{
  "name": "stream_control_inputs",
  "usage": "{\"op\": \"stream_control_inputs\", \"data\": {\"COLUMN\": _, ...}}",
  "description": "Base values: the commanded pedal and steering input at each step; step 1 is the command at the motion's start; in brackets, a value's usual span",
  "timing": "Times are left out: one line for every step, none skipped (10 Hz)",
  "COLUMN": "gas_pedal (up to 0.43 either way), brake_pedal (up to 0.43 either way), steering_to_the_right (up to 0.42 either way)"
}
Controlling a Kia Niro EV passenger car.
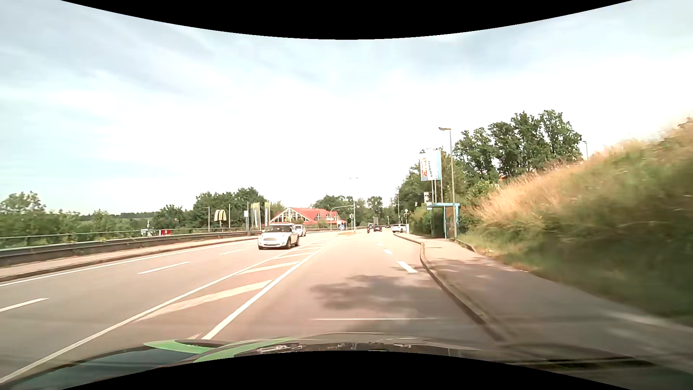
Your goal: Follow the waypoints while adhering to traffic rules and regulations
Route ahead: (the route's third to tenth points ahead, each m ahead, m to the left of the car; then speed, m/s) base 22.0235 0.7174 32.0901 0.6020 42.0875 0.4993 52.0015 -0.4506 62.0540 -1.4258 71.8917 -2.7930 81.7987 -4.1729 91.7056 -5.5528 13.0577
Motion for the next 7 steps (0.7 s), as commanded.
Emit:
{"op": "stream_control_inputs", "data": {"gas_pedal": 0.079, "brake_pedal": 0.0, "steering_to_the_right": 0.01}}
{"op": "stream_control_inputs", "data": {"gas_pedal": 0.079, "brake_pedal": 0.0, "steering_to_the_right": 0.01}}
{"op": "stream_control_inputs", "data": {"gas_pedal": 0.079, "brake_pedal": 0.0, "steering_to_the_right": 0.01}}
{"op": "stream_control_inputs", "data": {"gas_pedal": 0.079, "brake_pedal": 0.0, "steering_to_the_right": 0.009}}
{"op": "stream_control_inputs", "data": {"gas_pedal": 0.079, "brake_pedal": 0.0, "steering_to_the_right": 0.009}}
{"op": "stream_control_inputs", "data": {"gas_pedal": 0.079, "brake_pedal": 0.0, "steering_to_the_right": 0.009}}
{"op": "stream_control_inputs", "data": {"gas_pedal": 0.079, "brake_pedal": 0.0, "steering_to_the_right": 0.009}}
